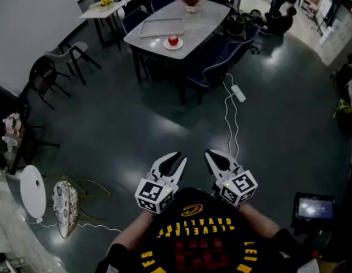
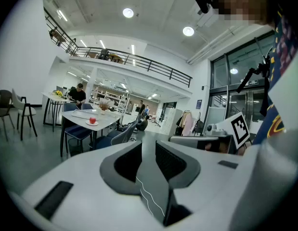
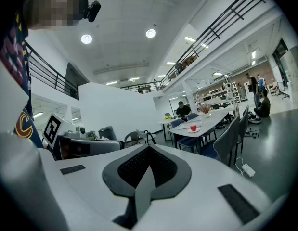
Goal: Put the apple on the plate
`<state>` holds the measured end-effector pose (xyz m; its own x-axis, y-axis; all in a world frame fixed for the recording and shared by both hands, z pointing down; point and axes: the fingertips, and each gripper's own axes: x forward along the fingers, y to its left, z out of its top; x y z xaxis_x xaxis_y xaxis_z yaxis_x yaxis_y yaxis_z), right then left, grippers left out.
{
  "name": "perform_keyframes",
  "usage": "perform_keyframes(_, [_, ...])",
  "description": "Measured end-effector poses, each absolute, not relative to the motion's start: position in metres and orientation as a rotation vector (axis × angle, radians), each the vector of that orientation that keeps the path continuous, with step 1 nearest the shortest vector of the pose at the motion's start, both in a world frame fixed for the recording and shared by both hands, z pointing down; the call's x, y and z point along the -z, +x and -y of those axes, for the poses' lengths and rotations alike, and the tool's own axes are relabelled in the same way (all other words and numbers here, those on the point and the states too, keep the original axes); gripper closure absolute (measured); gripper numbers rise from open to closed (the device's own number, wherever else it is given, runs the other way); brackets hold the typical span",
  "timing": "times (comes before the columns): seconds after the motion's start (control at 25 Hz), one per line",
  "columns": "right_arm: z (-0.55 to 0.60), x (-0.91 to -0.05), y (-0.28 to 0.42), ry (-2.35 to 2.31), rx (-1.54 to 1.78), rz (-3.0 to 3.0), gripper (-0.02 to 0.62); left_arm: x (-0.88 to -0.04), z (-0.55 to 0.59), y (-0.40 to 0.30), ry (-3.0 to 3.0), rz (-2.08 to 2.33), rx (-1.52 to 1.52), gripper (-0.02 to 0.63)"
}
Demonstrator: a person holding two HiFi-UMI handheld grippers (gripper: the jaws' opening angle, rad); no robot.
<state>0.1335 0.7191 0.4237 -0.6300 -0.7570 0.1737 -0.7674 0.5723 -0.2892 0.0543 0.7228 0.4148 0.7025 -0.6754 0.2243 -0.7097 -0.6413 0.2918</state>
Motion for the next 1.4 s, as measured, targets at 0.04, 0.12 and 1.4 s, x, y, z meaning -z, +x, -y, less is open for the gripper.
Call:
perform_keyframes(0.04, [-0.717,-0.425,0.134,1.324,-0.527,2.767,0.586,-0.416,-0.722,0.056,2.558,1.091,-0.127,0.515])
perform_keyframes(0.12, [-0.714,-0.427,0.137,1.301,-0.524,2.78,0.586,-0.418,-0.721,0.059,2.558,1.11,-0.12,0.515])
perform_keyframes(1.4, [-0.534,-0.445,0.045,1.36,-0.586,2.654,0.586,-0.429,-0.526,-0.042,2.491,1.079,0.01,0.515])
